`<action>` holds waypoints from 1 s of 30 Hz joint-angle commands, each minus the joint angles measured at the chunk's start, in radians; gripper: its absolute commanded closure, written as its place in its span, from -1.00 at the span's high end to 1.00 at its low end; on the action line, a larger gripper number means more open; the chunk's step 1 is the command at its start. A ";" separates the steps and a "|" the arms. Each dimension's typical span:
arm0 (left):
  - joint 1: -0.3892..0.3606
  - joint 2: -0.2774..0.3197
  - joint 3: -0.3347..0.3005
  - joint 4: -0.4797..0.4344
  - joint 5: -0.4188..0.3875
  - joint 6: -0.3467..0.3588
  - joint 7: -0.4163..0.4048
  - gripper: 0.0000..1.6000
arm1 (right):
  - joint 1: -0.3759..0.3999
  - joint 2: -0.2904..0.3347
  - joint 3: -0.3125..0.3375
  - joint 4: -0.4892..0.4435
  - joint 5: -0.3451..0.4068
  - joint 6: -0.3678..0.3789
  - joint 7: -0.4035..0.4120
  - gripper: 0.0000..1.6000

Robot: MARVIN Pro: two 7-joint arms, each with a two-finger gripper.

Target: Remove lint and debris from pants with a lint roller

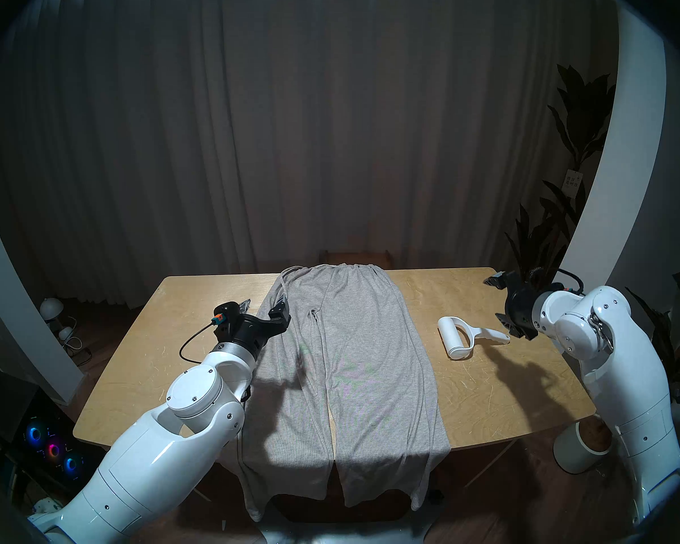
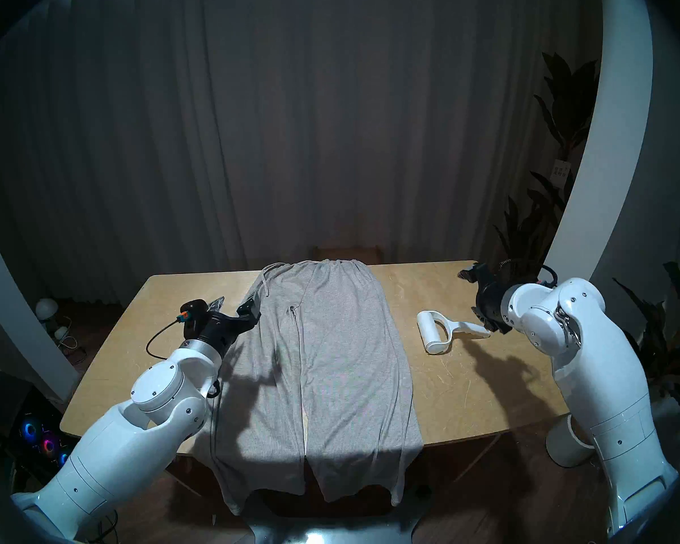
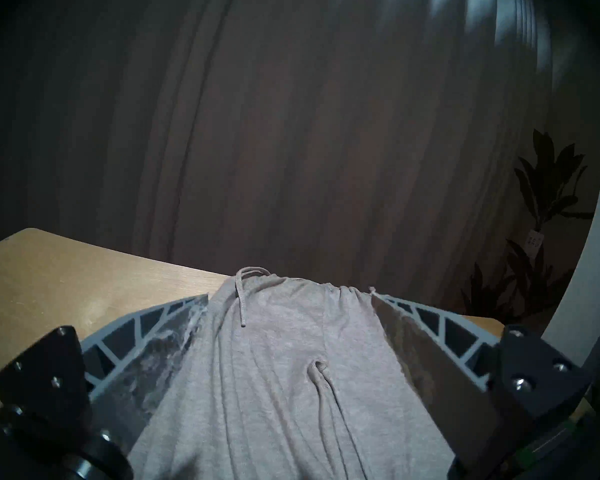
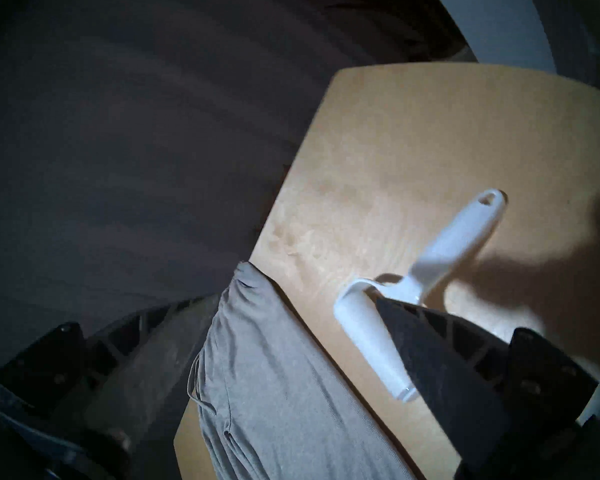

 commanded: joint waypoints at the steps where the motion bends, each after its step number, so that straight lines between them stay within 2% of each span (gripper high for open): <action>1: -0.026 0.024 -0.032 0.021 0.027 -0.014 0.006 1.00 | 0.121 0.020 -0.090 0.018 -0.137 0.026 0.095 1.00; 9: -0.020 0.032 -0.039 0.033 0.043 -0.024 0.003 1.00 | 0.201 0.003 -0.191 0.097 -0.279 0.047 0.197 1.00; 27: -0.015 0.035 -0.029 0.017 0.066 -0.032 0.000 1.00 | 0.363 -0.020 -0.345 0.320 -0.526 0.104 0.414 1.00; 30: -0.015 0.040 -0.028 0.010 0.077 -0.034 0.001 1.00 | 0.396 -0.046 -0.369 0.367 -0.568 0.101 0.454 1.00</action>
